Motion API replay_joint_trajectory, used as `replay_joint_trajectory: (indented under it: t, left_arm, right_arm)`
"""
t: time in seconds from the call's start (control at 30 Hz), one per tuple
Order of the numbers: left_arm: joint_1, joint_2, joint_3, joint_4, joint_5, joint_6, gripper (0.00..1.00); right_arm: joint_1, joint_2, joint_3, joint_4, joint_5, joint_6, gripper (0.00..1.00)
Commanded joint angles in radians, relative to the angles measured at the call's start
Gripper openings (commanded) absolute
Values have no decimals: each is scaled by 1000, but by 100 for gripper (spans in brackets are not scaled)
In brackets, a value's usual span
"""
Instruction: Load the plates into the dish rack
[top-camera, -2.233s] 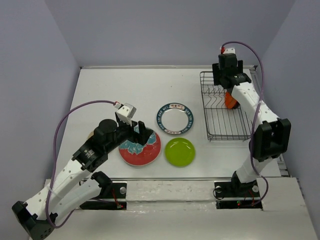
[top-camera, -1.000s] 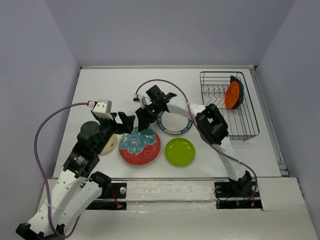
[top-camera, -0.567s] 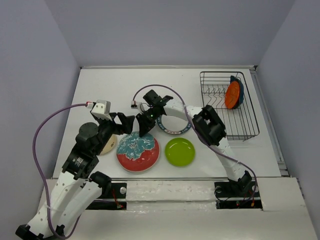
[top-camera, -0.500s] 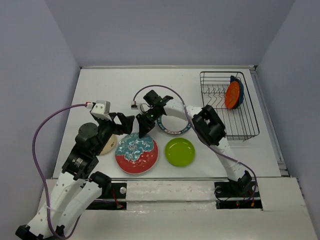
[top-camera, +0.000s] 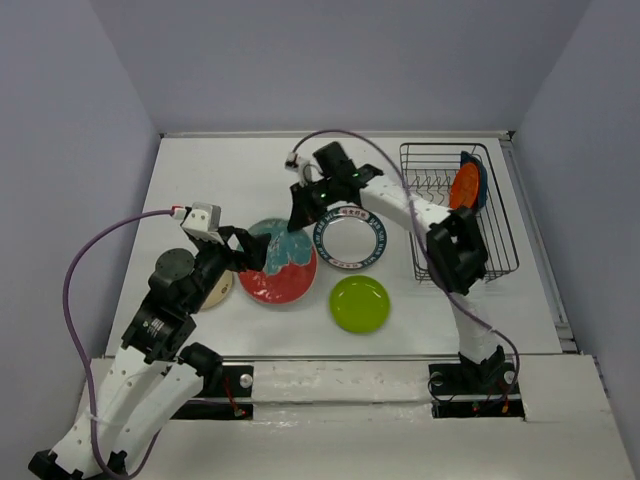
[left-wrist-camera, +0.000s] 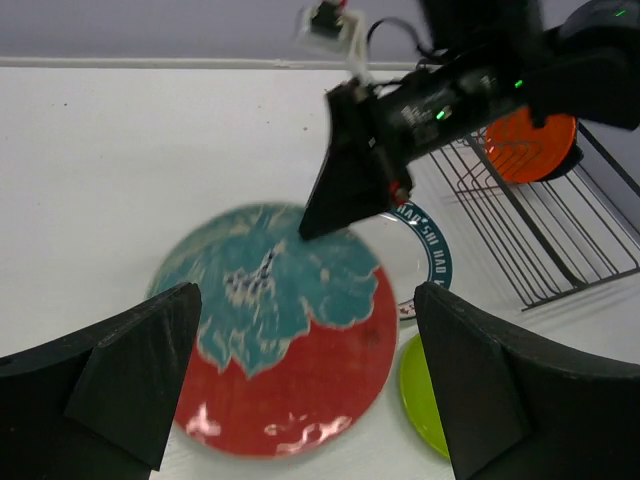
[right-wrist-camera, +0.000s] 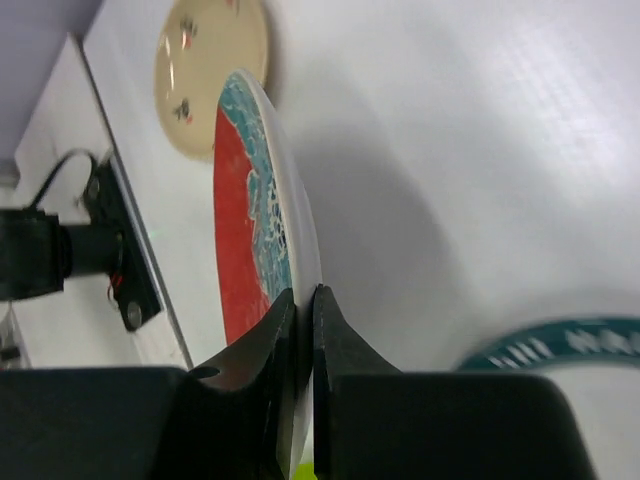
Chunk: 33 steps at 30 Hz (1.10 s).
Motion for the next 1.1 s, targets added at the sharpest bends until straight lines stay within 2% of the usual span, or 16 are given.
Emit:
replay_joint_trajectory:
  t: [0.0,0.13,0.3,0.33,0.37,0.47,0.57,0.9,1.07]
  left_arm:
    - [-16,-39,5,52,3,6,99]
    - [-41,-58,3,52,0,6,99]
    - [-76,-78,0,49,-5,6,99]
    - [-82,-82,2,49,-6,7,99]
    - [-88,-84,0,49,-5,6,99]
    - [-113,-85,-1,46,-8,6,99]
    - [-133,-84,0,43,-14,6,99]
    - [-153,-73,0,42,-34,7,99]
    - [-154,-65,-2,43,-28,7,99]
  right_arm:
    - [-222,-289,-82,200,53,175,7]
    - [-399,-454,-186,247,190,220,7]
    - [-600,-629,-236,201,516,188,7]
    - [-612,-646,-233,176,566,174,7]
    - [-612,-661,-228,162,714,150,7]
    - [-622,-700,-196,132,983,46,7]
    - [-622,-698,-142,106,1129,-51,7]
    - [-622,-643,-94,65,1295,-246,7]
    - [-622,-620,-81,66,1292,-295,7]
